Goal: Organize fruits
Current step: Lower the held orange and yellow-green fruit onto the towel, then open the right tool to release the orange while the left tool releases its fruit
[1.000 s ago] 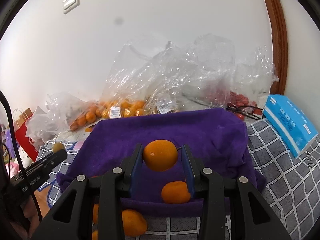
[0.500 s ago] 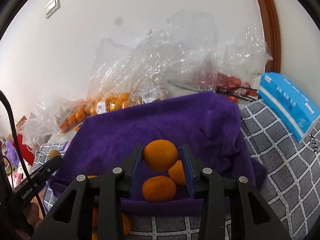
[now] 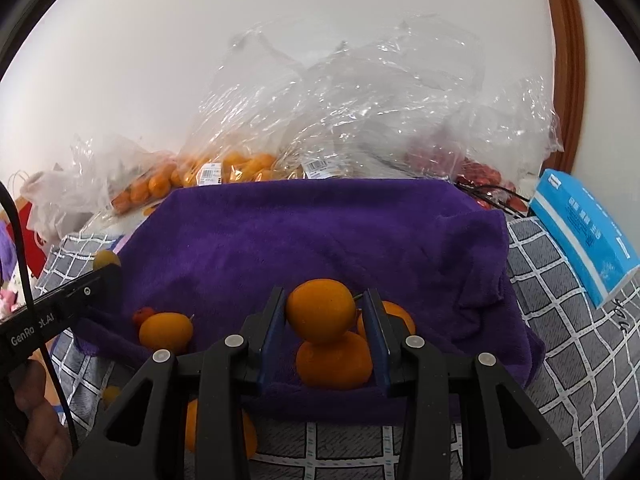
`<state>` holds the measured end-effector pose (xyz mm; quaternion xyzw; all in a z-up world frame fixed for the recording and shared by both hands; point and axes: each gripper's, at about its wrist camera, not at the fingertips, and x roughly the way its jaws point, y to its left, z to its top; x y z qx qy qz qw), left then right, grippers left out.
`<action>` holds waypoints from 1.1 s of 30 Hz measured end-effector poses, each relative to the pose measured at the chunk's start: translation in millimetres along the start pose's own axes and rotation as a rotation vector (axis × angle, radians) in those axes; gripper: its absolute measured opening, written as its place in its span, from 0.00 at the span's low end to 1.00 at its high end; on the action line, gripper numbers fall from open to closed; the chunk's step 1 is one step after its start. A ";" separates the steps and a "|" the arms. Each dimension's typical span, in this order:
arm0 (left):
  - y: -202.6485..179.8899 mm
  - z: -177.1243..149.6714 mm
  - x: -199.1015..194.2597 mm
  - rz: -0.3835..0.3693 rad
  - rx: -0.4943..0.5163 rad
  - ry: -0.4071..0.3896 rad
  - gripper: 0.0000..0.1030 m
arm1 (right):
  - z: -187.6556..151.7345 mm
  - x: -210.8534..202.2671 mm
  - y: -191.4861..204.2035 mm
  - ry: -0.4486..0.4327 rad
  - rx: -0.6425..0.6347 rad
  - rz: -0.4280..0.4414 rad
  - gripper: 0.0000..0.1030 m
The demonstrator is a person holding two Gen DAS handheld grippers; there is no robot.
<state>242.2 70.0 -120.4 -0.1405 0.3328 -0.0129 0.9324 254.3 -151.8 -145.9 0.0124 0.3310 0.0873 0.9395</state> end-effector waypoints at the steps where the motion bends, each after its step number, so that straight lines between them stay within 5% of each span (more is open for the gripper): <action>1: 0.3 -0.2 0.8 0.000 -0.002 0.004 0.26 | 0.0 0.3 0.1 0.000 0.000 0.000 0.37; 33: -0.2 -4.7 14.1 -0.020 -0.011 0.056 0.26 | -1.6 -4.2 -3.4 -0.023 0.012 -0.010 0.52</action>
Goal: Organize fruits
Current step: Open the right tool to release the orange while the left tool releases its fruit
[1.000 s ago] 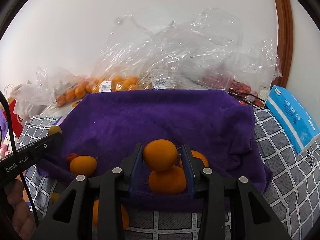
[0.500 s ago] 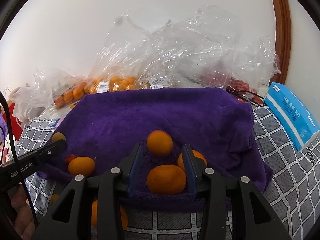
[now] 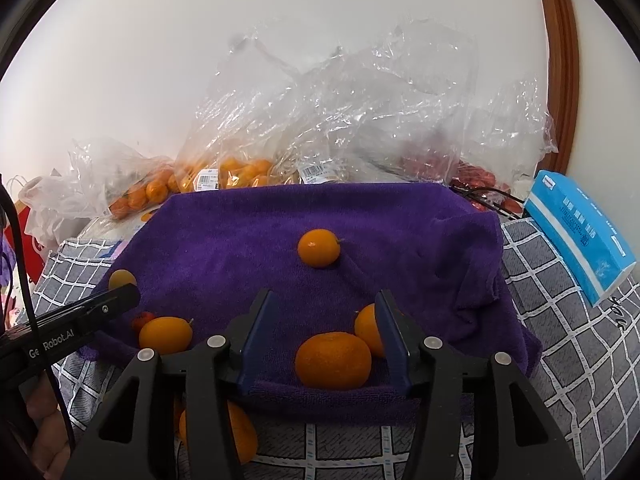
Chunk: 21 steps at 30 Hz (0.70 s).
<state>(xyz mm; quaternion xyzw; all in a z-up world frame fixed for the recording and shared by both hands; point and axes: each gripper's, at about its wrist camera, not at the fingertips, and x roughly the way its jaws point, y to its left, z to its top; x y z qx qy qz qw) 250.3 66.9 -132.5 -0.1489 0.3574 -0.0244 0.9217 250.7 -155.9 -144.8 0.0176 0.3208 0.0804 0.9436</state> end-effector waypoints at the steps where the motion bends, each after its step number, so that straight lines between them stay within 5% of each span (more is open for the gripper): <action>1: 0.7 0.1 -0.1 -0.002 -0.004 -0.001 0.26 | 0.0 -0.6 0.2 -0.002 -0.003 -0.001 0.52; 10: 0.4 -0.8 -6.8 -0.022 -0.009 -0.030 0.42 | -0.1 -4.9 1.0 -0.023 -0.013 -0.007 0.58; 21: 0.3 -3.3 -15.1 -0.017 -0.021 -0.049 0.47 | -0.8 -10.8 2.6 -0.051 -0.028 -0.018 0.60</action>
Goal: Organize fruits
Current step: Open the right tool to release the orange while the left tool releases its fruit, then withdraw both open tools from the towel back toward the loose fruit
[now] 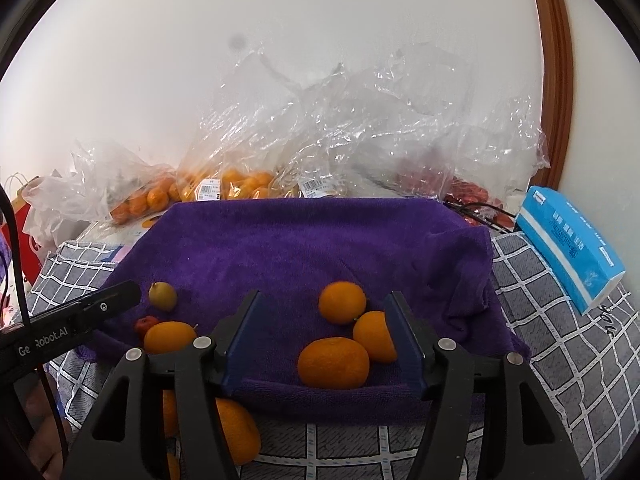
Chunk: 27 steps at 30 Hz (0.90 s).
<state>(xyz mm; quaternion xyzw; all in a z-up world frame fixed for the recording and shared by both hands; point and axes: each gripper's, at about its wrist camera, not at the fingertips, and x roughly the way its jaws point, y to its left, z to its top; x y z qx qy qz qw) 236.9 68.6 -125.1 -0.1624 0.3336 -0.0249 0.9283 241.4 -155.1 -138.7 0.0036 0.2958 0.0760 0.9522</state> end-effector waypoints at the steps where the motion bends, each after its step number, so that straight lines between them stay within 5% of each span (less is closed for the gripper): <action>1: 0.1 -0.5 -1.2 0.002 -0.001 -0.004 0.47 | -0.2 -0.1 0.8 0.001 -0.004 0.002 0.60; 15: -2.0 3.4 -26.1 0.087 0.046 -0.049 0.48 | -3.5 -25.1 21.3 -0.006 -0.076 0.039 0.60; 27: 23.8 -19.5 -59.4 0.161 0.054 0.053 0.48 | -32.9 -51.9 30.7 0.077 -0.085 0.069 0.60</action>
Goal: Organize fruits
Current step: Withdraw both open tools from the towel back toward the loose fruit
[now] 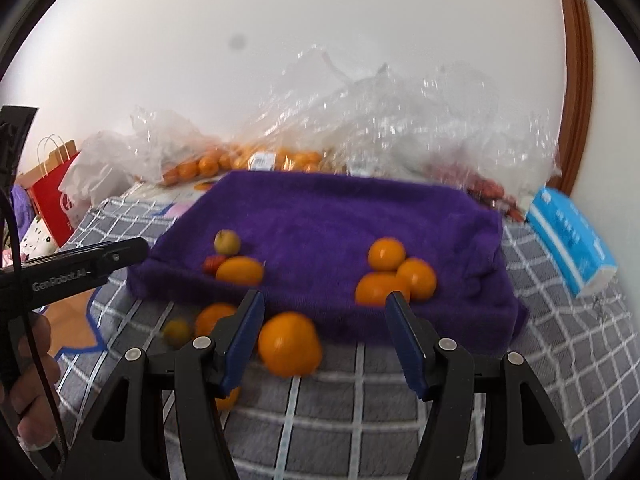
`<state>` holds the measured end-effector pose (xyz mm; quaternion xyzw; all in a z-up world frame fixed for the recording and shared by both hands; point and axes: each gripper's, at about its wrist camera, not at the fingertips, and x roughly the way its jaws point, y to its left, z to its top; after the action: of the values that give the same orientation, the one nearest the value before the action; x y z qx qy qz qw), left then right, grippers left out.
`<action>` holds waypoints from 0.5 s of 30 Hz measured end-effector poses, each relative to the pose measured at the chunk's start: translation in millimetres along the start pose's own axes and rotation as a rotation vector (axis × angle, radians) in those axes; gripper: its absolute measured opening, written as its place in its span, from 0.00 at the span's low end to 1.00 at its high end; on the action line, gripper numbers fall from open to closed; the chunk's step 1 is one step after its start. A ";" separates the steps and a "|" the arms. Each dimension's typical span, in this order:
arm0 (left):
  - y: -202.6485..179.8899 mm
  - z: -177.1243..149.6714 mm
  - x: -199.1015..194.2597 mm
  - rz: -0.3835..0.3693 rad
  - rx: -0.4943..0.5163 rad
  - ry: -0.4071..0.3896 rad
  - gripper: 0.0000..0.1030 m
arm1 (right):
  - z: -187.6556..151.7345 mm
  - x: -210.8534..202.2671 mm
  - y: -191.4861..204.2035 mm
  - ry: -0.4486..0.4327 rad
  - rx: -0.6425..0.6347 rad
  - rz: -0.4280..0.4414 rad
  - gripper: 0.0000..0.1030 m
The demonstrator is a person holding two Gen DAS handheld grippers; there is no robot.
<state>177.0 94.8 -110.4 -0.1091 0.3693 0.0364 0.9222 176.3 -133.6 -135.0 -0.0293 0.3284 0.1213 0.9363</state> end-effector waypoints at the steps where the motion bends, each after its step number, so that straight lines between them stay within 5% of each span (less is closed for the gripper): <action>1: 2.6 -3.8 -0.9 0.009 0.008 0.015 0.48 | -3.6 -0.3 1.0 0.010 0.001 -0.002 0.60; 15: 19.1 -34.6 9.5 -0.037 -0.008 0.053 0.48 | -16.8 5.9 6.3 0.088 0.020 0.030 0.60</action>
<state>157.8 105.3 -144.6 -0.1205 0.3914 0.0180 0.9121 169.0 -128.6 -151.7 -0.0204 0.3707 0.1306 0.9193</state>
